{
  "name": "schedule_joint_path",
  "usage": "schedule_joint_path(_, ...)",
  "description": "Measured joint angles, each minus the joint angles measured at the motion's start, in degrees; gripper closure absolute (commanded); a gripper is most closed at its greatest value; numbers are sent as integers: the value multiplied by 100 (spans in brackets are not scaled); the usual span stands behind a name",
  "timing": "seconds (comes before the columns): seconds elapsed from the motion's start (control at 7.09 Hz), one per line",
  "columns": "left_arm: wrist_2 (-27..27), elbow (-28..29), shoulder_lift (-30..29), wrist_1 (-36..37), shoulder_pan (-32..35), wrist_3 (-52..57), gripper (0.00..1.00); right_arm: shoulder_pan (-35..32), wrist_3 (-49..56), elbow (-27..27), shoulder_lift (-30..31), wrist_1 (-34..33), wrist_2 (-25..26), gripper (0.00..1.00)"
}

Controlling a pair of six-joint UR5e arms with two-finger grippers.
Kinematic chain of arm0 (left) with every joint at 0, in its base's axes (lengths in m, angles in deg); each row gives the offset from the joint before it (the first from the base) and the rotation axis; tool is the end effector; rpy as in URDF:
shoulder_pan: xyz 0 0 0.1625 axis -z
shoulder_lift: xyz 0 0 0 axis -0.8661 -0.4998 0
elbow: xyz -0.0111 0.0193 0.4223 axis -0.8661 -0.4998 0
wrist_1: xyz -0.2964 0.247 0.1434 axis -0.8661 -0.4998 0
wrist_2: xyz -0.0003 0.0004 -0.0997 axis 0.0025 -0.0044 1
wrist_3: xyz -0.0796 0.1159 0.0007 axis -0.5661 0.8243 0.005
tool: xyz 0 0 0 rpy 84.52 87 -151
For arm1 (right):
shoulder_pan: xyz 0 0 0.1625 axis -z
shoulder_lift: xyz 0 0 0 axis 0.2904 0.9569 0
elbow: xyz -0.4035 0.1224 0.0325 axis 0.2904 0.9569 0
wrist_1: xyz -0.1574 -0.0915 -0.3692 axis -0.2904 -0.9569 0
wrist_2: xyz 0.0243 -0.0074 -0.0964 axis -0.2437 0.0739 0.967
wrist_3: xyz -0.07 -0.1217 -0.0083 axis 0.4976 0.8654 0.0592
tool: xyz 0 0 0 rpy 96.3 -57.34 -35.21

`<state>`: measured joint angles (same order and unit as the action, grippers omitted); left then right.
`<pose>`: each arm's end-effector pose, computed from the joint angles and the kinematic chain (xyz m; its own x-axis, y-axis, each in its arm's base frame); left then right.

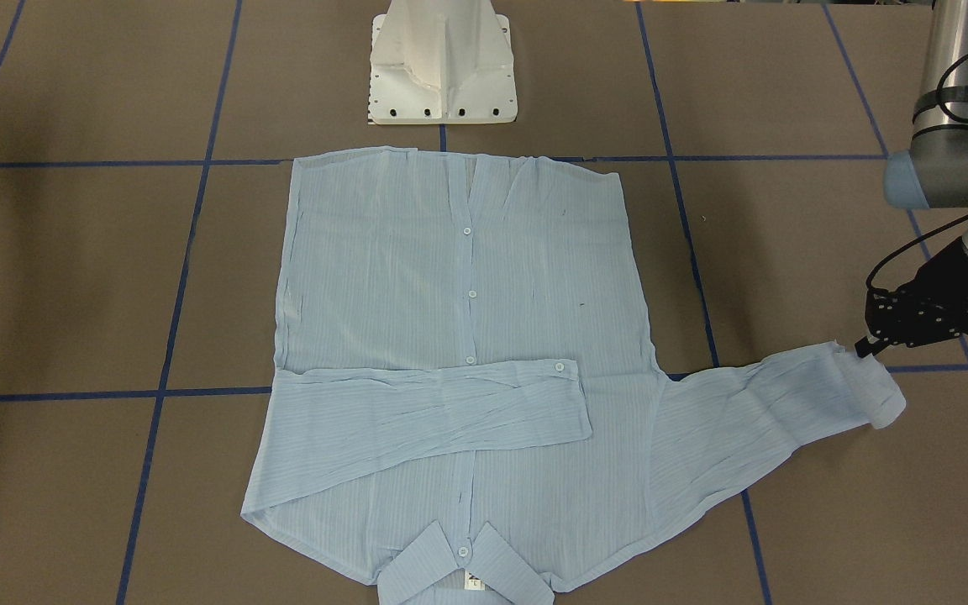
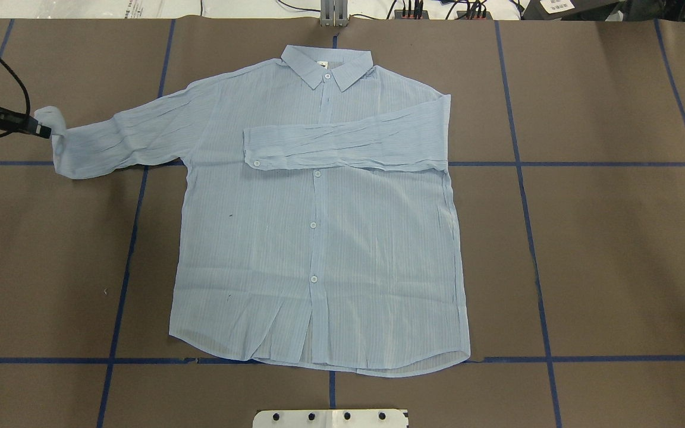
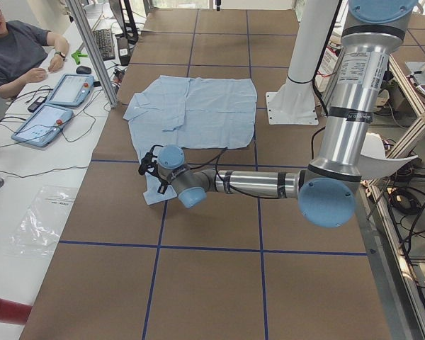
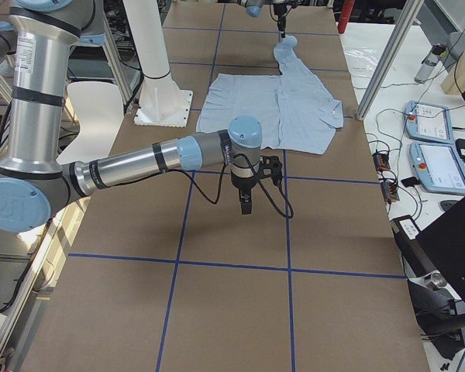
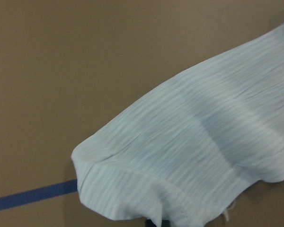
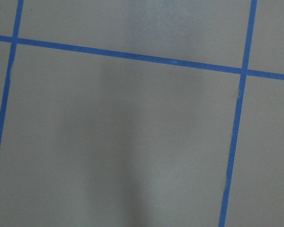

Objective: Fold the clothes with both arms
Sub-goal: 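Carry the sleeve with the left gripper across the shirt body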

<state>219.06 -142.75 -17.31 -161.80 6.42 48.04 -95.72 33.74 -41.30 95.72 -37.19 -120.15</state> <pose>0.2206 -0.5969 0.5448 0.5017 0.2597 -0.8252 0.0902 0.9330 0.3484 -0.0453 -0.4174 0.5414 0.7018 -0.1342 0.6996 0.0751 0.9906 0.1147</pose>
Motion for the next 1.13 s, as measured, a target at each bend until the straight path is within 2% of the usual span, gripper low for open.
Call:
schedule_joint_path(0.56, 63, -22, -1286, 649, -166, -1715, 100, -11, -1, 7, -2, 0, -11, 0)
schedule_joint_path(0.85, 34, -12, -1953, 723, -661, -2649, 100, -19, -9, 7, -4, 0, -16, 0)
schedule_joint_path(1.13, -378, 42, -2669, 714, -1334, -3538, 100, -24, -18, 14, -6, 0, -29, 0)
